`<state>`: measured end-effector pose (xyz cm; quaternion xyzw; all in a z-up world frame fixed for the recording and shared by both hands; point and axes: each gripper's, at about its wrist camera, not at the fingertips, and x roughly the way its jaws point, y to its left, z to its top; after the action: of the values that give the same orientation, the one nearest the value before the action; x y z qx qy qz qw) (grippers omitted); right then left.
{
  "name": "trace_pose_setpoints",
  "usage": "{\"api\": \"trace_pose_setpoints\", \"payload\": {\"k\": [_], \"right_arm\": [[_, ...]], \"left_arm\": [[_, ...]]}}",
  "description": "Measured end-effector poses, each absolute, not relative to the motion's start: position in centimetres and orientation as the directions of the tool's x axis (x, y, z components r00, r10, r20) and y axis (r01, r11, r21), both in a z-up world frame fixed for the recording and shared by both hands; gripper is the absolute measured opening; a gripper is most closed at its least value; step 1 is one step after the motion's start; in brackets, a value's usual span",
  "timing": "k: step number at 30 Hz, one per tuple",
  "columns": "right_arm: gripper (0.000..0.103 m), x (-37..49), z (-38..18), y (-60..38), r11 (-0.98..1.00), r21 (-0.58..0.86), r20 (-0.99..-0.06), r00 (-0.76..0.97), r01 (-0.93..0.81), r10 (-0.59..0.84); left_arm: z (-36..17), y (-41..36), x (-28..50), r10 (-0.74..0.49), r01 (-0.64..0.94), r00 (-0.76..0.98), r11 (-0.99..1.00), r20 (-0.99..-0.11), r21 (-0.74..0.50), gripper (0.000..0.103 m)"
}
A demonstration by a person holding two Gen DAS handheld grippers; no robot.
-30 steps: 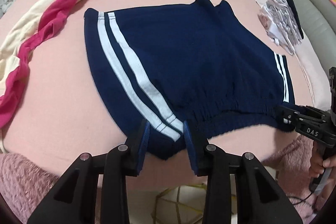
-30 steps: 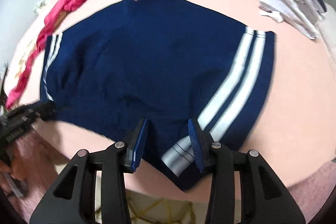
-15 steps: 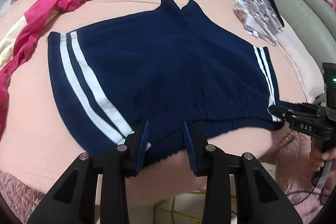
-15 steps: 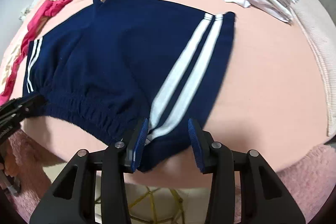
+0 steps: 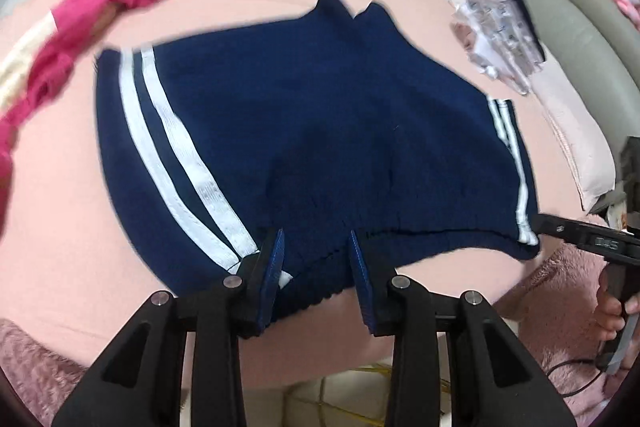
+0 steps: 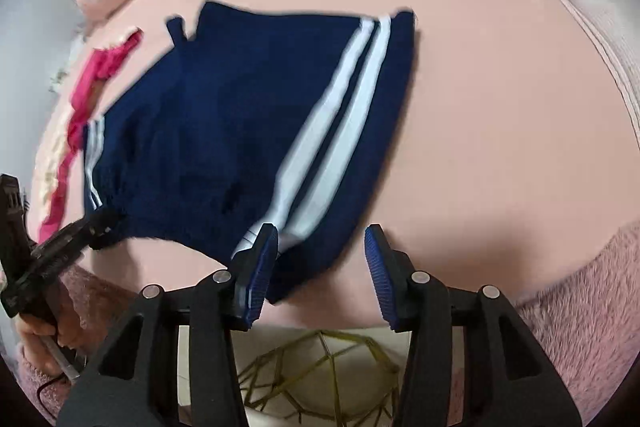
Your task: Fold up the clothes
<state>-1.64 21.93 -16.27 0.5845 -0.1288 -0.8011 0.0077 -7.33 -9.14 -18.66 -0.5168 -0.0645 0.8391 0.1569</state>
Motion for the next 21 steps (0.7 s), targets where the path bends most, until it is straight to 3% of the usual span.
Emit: {"api": "trace_pose_setpoints", "payload": {"k": [5, 8, 10, 11, 14, 15, 21], "right_arm": [[0.06, 0.2, -16.1, 24.6, -0.924, 0.33, -0.916, -0.302, -0.195, -0.263], [0.06, -0.9, -17.1, 24.6, -0.87, 0.451, -0.878, -0.274, -0.201, -0.393], [0.062, -1.0, -17.7, 24.6, -0.857, 0.462, -0.876, -0.265, -0.23, -0.402], [0.06, -1.0, -18.0, 24.5, -0.854, 0.46, -0.879, -0.263, -0.244, -0.398], [0.019, -2.7, -17.6, 23.1, -0.871, 0.45, -0.879, -0.27, -0.196, -0.393], [0.012, -3.2, -17.0, 22.7, -0.882, 0.438, -0.881, -0.276, -0.174, -0.383], [0.011, -9.3, -11.7, 17.8, -0.928, 0.371, -0.869, -0.345, 0.021, -0.355]], "left_arm": [[-18.2, -10.5, -6.8, 0.361, -0.179, -0.483, -0.933, -0.798, -0.313, 0.035], [-18.6, -11.1, -7.8, 0.367, -0.145, -0.49, -0.929, -0.791, -0.341, 0.035], [-18.5, -11.5, -7.8, 0.376, -0.138, -0.491, -0.924, -0.786, -0.356, 0.035], [-18.5, -11.7, -7.7, 0.382, -0.134, -0.491, -0.921, -0.783, -0.365, 0.035], [-18.3, -11.7, -7.6, 0.375, -0.121, -0.493, -0.923, -0.785, -0.365, 0.036], [-18.3, -12.0, -7.6, 0.375, -0.111, -0.495, -0.922, -0.783, -0.372, 0.036], [-17.5, -13.7, -7.6, 0.393, -0.071, -0.546, -0.902, -0.74, -0.426, 0.036]]}}
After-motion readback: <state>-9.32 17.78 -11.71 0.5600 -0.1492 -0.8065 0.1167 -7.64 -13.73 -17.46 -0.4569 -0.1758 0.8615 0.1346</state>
